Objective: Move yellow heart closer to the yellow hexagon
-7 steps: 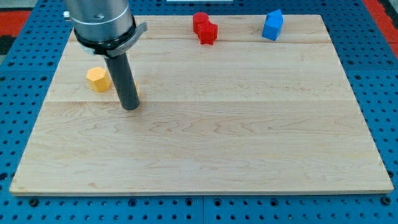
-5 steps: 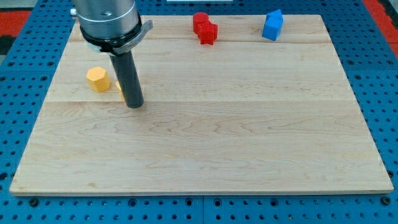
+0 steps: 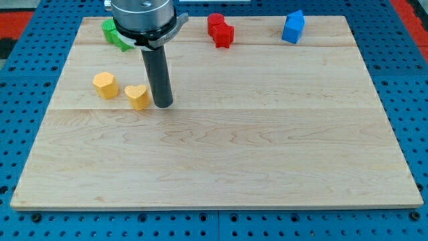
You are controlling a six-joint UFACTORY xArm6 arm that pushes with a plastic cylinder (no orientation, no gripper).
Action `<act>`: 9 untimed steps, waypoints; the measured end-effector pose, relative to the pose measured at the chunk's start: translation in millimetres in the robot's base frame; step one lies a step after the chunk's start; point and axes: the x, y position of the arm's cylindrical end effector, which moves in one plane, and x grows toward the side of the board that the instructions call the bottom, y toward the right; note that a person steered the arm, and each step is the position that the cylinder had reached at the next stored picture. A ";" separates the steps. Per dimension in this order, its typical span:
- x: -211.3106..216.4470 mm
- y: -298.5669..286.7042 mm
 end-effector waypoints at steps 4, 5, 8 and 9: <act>0.0 2.8; 0.0 4.0; 0.0 4.6; -1.4 -15.1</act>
